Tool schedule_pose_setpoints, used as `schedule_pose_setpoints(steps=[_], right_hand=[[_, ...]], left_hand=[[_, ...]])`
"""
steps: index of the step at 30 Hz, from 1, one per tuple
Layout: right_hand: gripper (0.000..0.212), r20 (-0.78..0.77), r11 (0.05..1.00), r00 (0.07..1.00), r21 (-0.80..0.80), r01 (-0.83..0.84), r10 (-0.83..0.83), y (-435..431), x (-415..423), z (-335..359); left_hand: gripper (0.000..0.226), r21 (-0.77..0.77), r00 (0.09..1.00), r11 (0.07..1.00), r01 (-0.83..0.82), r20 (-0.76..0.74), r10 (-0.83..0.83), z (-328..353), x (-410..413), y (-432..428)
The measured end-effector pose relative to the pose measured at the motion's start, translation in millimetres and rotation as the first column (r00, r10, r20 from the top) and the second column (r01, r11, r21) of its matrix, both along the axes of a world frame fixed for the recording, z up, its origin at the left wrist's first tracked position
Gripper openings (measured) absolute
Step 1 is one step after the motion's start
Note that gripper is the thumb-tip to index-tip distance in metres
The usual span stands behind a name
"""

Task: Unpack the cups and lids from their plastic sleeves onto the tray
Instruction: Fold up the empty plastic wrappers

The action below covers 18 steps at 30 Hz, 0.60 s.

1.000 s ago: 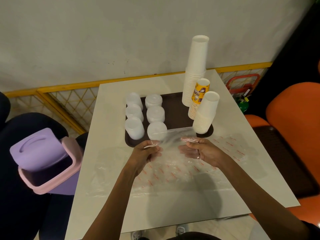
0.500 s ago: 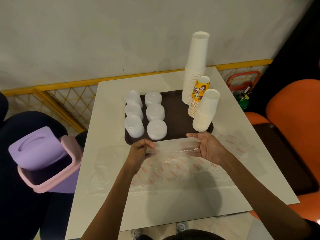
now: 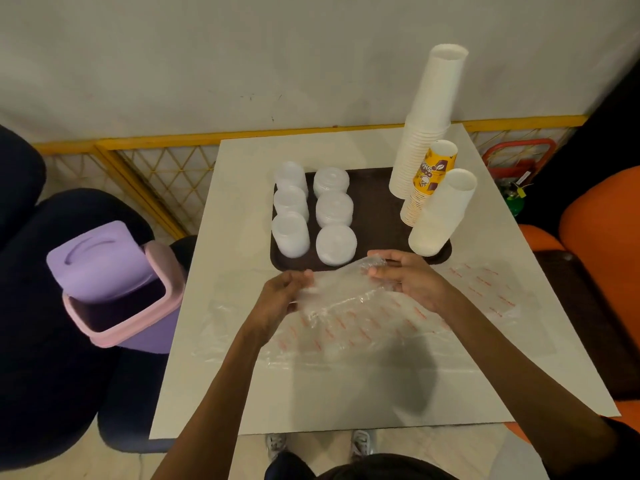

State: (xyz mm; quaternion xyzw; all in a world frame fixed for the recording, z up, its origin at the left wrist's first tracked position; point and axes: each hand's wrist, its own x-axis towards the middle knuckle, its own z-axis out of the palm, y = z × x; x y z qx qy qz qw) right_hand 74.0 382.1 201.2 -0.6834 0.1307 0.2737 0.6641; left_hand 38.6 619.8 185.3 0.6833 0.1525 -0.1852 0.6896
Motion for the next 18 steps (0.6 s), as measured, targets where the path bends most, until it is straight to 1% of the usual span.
schedule_pose_setpoints(steps=[1,4,7,9,10,12,13,15,18], right_hand=[[0.044,-0.011,0.999,1.0,0.033,0.016,-0.016,9,2,0],[0.039,-0.063,0.992,0.998,0.116,0.039,-0.032,36,7,0],[0.033,-0.038,0.994,0.997,0.091,-0.063,0.067,64,7,-4],[0.02,0.014,0.99,0.99,0.02,-0.139,0.139,87,7,-6],[0.018,0.05,0.982,0.982,-0.033,-0.183,0.185,101,9,-7],[0.021,0.143,0.955,0.949,-0.142,-0.262,0.282,125,12,-8],[0.023,0.186,0.94,0.928,-0.175,-0.293,0.324,139,13,-8],[0.02,0.247,0.913,0.886,-0.22,-0.343,0.392,170,17,-10],[0.014,0.323,0.876,0.824,-0.298,-0.378,0.466,211,21,-12]], left_hand=[[0.009,0.022,1.0,1.0,0.002,0.016,-0.002,0,-3,4],[0.027,0.033,0.999,0.999,-0.023,0.045,0.022,-4,-10,22],[0.025,0.094,0.998,0.995,-0.03,0.053,0.025,-7,-19,44],[0.022,0.152,0.998,0.988,-0.032,0.056,0.023,-11,-25,62],[0.02,0.192,0.998,0.981,-0.026,0.052,0.016,-14,-28,74],[0.019,0.269,0.998,0.963,0.009,0.052,-0.024,-19,-33,91],[0.02,0.314,0.997,0.949,0.029,0.054,-0.048,-22,-35,99],[0.024,0.419,0.995,0.906,0.064,0.043,-0.09,-29,-36,118],[0.016,0.539,0.998,0.841,0.036,0.021,-0.056,-39,-35,142]])
